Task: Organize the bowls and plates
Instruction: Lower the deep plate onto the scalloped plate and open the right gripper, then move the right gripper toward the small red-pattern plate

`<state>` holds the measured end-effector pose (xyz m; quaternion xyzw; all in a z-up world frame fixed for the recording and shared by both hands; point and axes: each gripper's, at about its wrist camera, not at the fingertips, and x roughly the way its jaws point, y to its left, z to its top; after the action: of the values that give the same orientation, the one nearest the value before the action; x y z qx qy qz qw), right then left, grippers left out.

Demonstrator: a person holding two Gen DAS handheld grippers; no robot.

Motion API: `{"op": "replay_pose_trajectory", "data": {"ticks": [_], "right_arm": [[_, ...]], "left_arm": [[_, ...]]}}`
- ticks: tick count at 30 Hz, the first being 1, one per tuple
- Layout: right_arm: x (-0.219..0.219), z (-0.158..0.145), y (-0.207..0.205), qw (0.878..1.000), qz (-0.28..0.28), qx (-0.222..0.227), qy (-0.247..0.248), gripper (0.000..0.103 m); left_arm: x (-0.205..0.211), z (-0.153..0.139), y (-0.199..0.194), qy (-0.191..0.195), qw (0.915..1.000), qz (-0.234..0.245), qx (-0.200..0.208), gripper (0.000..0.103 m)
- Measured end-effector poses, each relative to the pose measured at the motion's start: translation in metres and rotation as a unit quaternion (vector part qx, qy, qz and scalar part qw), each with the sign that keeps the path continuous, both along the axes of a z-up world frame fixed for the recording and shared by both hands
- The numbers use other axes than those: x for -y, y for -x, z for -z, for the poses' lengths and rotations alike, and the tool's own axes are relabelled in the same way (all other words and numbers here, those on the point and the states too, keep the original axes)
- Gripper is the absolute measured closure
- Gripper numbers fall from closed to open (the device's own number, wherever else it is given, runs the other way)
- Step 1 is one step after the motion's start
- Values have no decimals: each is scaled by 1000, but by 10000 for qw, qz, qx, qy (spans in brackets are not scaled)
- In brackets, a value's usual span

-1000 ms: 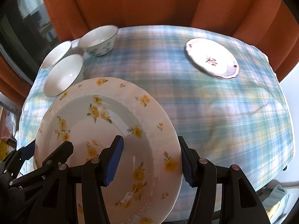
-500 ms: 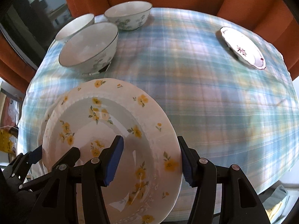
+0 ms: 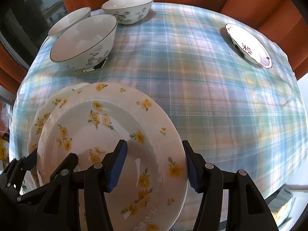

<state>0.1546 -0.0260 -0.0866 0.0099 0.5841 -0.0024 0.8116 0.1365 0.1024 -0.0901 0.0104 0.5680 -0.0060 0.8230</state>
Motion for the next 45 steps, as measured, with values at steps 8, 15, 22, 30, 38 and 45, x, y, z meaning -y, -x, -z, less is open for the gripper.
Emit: {"op": "replay_pose_trajectory", "data": {"ticks": [8, 15, 22, 30, 38, 45], "right_arm": [[7, -15, 9, 9994, 217, 240, 75, 43], [21, -28, 18, 9985, 357, 423, 38, 74], [5, -18, 16, 9997, 29, 238, -67, 81], [-16, -12, 9, 9996, -204, 196, -20, 80], [-15, -19, 8, 9993, -232, 188, -228, 80], [-10, -38, 12, 9983, -279, 513, 10, 38]], "left_arm": [[-9, -9, -3, -269, 9996, 36, 103, 18], [-24, -23, -2, 204, 9995, -43, 246, 18], [-22, -26, 2, 347, 9989, 126, 281, 18], [-28, -26, 3, 358, 9991, 79, 223, 18], [-17, -30, 0, 255, 9990, 327, 161, 18], [7, -43, -6, 278, 9972, 645, 237, 18]]}}
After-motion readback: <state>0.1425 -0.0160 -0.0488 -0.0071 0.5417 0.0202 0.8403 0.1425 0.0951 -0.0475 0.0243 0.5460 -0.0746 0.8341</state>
